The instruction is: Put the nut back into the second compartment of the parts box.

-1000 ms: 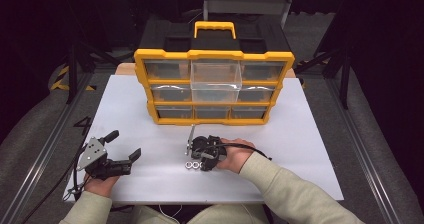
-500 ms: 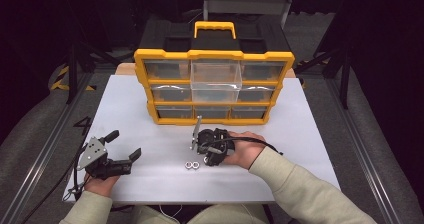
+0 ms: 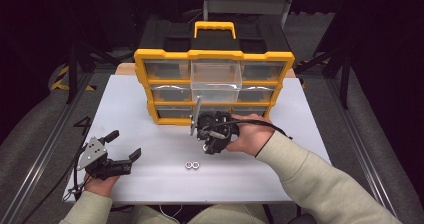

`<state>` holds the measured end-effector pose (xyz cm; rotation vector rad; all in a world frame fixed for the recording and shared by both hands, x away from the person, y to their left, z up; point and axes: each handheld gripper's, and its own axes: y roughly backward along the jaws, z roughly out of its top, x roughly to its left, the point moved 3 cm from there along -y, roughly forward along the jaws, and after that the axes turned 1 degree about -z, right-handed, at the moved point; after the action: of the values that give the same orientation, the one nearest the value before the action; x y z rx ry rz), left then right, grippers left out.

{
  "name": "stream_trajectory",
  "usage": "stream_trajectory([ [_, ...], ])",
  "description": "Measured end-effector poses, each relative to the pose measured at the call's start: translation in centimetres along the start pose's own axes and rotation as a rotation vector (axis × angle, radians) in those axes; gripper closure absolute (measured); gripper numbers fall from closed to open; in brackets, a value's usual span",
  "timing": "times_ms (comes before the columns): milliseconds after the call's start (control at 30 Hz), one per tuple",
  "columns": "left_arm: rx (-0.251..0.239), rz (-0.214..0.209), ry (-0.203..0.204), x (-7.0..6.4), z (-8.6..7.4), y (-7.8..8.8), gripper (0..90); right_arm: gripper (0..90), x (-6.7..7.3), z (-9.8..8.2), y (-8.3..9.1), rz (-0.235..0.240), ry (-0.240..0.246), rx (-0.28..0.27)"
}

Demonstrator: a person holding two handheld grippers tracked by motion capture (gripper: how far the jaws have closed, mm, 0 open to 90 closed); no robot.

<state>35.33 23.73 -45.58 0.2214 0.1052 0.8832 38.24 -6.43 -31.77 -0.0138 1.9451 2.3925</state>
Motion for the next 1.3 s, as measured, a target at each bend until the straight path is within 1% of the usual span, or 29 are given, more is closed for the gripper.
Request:
stream_trajectory([
  [67,0.002,0.001,-0.001,0.0,0.0,0.0,2.4,69.8,-0.1,0.2,0.8,-0.003,0.003,-0.006],
  [100,0.002,-0.001,0.0,0.0,0.0,0.0,2.4,69.8,-0.1,0.4,1.4,-0.01,0.004,-0.004],
  [133,-0.002,0.0,0.0,0.0,0.0,0.0,2.4,69.8,-0.3,0.7,2.5,-0.018,0.008,-0.006],
  [167,-0.002,0.0,0.0,0.0,0.0,0.0,2.4,69.8,-0.3,0.9,2.9,-0.022,0.008,-0.006],
  [200,-0.002,-0.001,-0.002,0.0,0.0,0.0,2.4,69.8,-0.3,0.9,2.9,-0.022,0.008,-0.006],
  [333,-0.001,0.0,-0.003,0.0,0.0,0.0,2.4,69.9,-0.9,1.5,5.2,-0.031,0.006,-0.015],
  [467,0.0,0.001,0.002,0.0,0.0,0.1,2.4,69.8,-1.2,1.9,6.8,-0.039,0.012,-0.021],
  [533,-0.001,0.002,0.002,0.0,0.0,0.1,2.4,69.8,-1.3,2.0,7.6,-0.042,0.007,-0.028],
  [567,-0.002,0.0,0.003,0.0,0.0,0.1,2.4,69.9,-1.5,2.2,8.0,-0.046,0.018,-0.033],
  [633,0.001,0.0,0.002,0.0,0.0,0.1,2.4,69.9,-1.6,2.3,8.6,-0.047,0.006,-0.033],
  [667,0.001,0.0,0.002,0.0,0.0,0.1,2.4,69.9,-1.6,2.3,8.6,-0.047,0.006,-0.033],
  [700,0.001,0.001,0.002,0.0,0.0,0.1,2.4,69.9,-1.8,2.4,9.2,-0.051,0.016,-0.043],
  [733,0.001,0.001,0.001,0.1,0.0,0.1,2.4,69.8,-1.9,2.5,9.6,-0.05,0.008,-0.043],
  [767,0.002,0.001,0.0,0.1,0.0,0.1,2.4,69.9,-2.1,2.7,10.2,-0.055,0.014,-0.058],
  [800,0.001,0.0,0.003,0.0,0.0,0.0,2.4,69.9,-2.1,2.8,10.6,-0.056,0.006,-0.059],
  [900,0.0,-0.002,0.002,0.1,0.0,0.0,2.5,69.8,-2.6,3.2,12.0,-0.066,0.003,-0.067],
  [933,0.0,-0.002,0.003,0.1,0.0,0.0,2.5,69.8,-2.6,3.2,12.0,-0.066,0.003,-0.067],
  [1067,-0.004,-0.001,0.011,0.0,0.0,0.1,2.5,69.8,-3.5,3.7,13.5,-0.082,-0.007,-0.076],
  [1233,-0.005,-0.004,0.013,0.0,0.0,0.1,2.5,69.8,-4.8,4.0,14.7,-0.105,-0.037,-0.083],
  [1300,-0.002,-0.004,0.007,0.1,0.0,0.1,2.5,69.8,-5.4,4.1,15.0,-0.116,-0.053,-0.089],
])
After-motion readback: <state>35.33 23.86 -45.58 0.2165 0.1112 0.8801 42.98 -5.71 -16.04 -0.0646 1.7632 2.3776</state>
